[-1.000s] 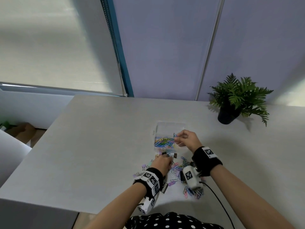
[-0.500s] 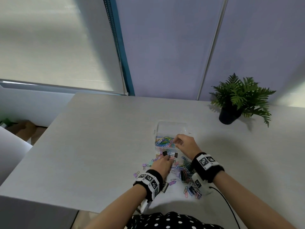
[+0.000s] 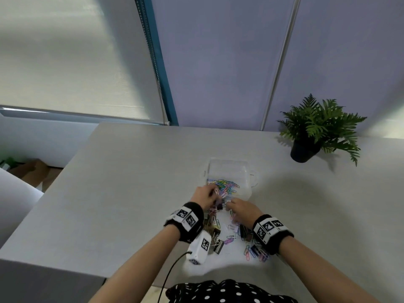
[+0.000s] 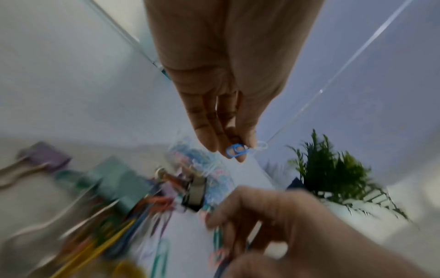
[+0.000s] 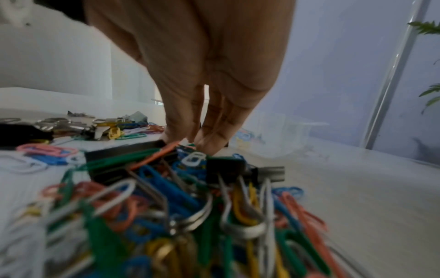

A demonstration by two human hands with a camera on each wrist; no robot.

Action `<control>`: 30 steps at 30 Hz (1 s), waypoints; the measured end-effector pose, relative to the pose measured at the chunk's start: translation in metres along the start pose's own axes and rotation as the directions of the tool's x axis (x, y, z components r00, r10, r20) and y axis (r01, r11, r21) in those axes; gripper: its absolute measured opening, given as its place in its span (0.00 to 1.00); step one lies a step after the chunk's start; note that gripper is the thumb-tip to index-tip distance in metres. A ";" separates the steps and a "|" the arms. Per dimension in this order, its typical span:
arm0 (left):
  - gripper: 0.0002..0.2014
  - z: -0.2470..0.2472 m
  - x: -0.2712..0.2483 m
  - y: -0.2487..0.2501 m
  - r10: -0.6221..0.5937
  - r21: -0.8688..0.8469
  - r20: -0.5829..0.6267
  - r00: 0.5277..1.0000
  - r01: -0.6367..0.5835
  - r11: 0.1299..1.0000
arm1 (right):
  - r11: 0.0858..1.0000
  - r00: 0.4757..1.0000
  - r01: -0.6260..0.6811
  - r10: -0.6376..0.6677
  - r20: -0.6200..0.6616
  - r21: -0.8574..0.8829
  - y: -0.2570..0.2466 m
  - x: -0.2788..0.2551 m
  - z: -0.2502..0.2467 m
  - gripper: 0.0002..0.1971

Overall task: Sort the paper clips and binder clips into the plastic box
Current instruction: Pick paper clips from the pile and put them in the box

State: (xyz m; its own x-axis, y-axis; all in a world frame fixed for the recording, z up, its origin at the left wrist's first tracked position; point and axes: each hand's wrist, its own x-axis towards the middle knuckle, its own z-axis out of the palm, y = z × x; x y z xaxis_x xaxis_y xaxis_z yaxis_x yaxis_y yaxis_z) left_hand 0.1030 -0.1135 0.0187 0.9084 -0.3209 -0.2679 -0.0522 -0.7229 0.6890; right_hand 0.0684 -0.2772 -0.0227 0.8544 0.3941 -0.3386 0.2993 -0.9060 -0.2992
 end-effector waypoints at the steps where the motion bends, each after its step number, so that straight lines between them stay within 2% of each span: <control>1: 0.07 -0.006 0.007 0.002 -0.002 -0.039 -0.017 1.000 0.001 0.999 | 1.000 1.000 0.000 0.000 0.001 0.008 -0.002 0.000 0.001 0.14; 3: 0.03 -0.015 0.021 0.003 -0.009 -0.096 -0.032 0.999 0.006 0.995 | 1.000 1.000 -0.013 0.013 0.003 0.026 -0.005 0.001 0.004 0.07; 4: 0.05 -0.017 0.028 0.002 -0.019 -0.100 -0.037 0.999 0.016 0.995 | 0.999 1.000 -0.030 0.030 0.008 0.035 -0.006 0.001 0.004 0.05; 9: 0.12 -0.022 0.045 -0.004 -0.045 -0.063 0.024 0.999 0.047 0.997 | 0.999 0.998 -0.049 0.049 0.027 0.011 -0.006 -0.001 0.007 0.06; 11: 0.15 -0.023 0.043 -0.006 -0.011 -0.055 0.042 0.999 0.013 0.998 | 0.999 0.999 -0.032 0.032 0.011 0.023 -0.007 -0.003 0.008 0.04; 14: 0.18 -0.026 0.035 -0.010 0.049 -0.032 -0.020 0.999 -0.050 0.998 | 0.987 0.996 -0.071 0.078 -0.042 0.147 -0.005 -0.005 0.010 0.08; 17: 0.18 -0.030 0.020 -0.014 0.110 0.001 -0.048 0.993 -0.110 0.994 | 0.981 0.991 -0.093 0.109 -0.084 0.169 -0.004 -0.004 0.011 0.04; 19: 0.18 -0.028 0.007 -0.017 0.169 0.021 0.023 0.985 -0.169 0.985 | 0.984 0.988 -0.113 0.126 -0.089 0.137 -0.005 -0.004 0.009 0.04; 21: 0.17 -0.024 -0.006 -0.021 0.205 0.093 0.146 0.968 -0.220 0.971 | 0.989 0.989 -0.121 0.128 -0.077 0.088 -0.007 -0.004 0.008 0.06; 25: 0.15 -0.011 -0.025 -0.035 0.203 0.269 0.359 0.911 -0.309 0.912 | 0.991 0.992 -0.096 0.102 -0.072 0.090 -0.006 -0.008 0.009 0.08; 27: 0.15 -0.003 -0.030 -0.040 0.233 0.335 0.381 0.895 -0.368 0.867 | 0.993 0.994 -0.075 0.082 -0.069 0.093 -0.005 -0.011 0.010 0.08; 30: 0.15 0.007 -0.033 -0.041 0.257 0.417 0.358 0.898 -0.400 0.816 | 0.996 0.997 -0.033 0.038 -0.064 0.088 -0.007 -0.013 0.009 0.06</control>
State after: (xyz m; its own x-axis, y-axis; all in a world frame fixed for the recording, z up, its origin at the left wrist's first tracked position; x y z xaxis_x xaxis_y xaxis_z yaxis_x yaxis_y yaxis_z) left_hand 0.0720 -0.0780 -0.0055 0.6533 -0.6930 -0.3049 -0.5789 -0.7168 0.3887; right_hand 0.0518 -0.2742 -0.0243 0.8908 0.3483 -0.2919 0.2327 -0.9013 -0.3654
